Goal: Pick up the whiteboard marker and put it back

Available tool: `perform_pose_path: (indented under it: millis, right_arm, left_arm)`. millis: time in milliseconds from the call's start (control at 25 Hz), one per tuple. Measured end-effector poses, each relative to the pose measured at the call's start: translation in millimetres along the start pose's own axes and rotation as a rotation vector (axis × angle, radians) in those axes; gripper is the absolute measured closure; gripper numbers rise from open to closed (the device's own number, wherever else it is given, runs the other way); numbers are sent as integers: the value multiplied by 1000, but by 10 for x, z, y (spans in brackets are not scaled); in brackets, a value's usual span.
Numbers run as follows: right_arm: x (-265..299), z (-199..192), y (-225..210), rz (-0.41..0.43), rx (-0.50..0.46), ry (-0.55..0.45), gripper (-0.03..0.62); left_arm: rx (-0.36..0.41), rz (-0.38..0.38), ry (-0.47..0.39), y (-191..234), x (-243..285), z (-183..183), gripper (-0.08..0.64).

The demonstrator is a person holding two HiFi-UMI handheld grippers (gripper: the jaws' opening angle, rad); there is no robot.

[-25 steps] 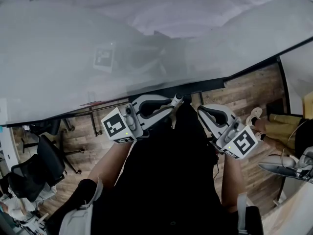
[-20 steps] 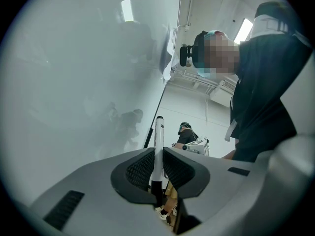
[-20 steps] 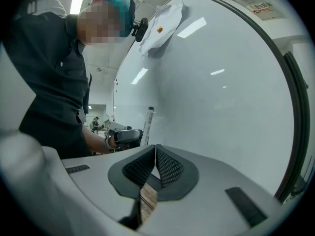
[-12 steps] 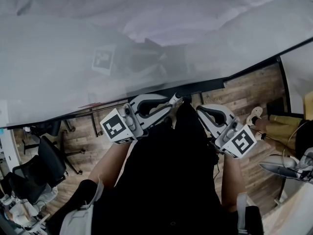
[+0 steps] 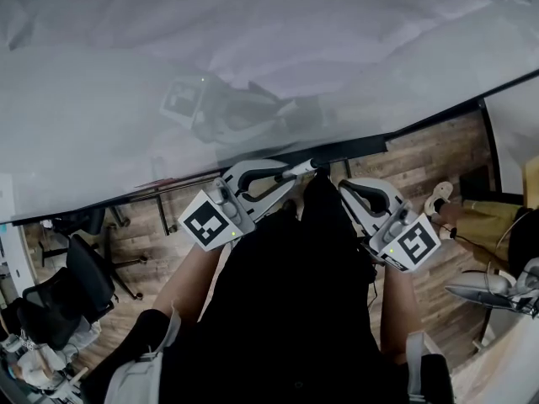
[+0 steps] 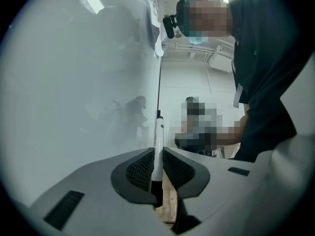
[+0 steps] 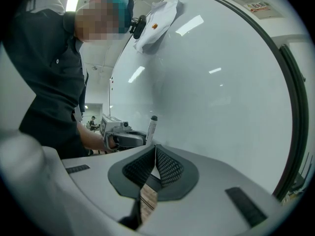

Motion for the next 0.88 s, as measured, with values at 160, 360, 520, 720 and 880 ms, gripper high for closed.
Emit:
perform_pose_path:
  millis: [160,360,520,720,880]
  right_arm:
    - [18,-40,-18,0,-11,20,572]
    - [-19,-30,38,-11,-18,28,572]
    - [2,-58,22,-16,-10,33,572]
    - [-8,-141,-37,-19,2,46,572]
    - [-7,-150,-28,-18,5,52,572]
  left_arm:
    - [50,26,96,3,83,-78,491]
    - [70,73,192,-70,104,-202,491]
    - [89,102,261,-22,112,-336,491]
    - [132,121,372,17,208,-534,491]
    - [181,123,457,12,241,-646,491]
Point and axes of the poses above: the fingertips, and each gripper's own axes: x forward along the fingers, y to its left, z out of its top, the point moved 9 cm from there along -x, backward along the fingers, and after that the axes turned 2 degrees about -x, right-handed, at the moved point
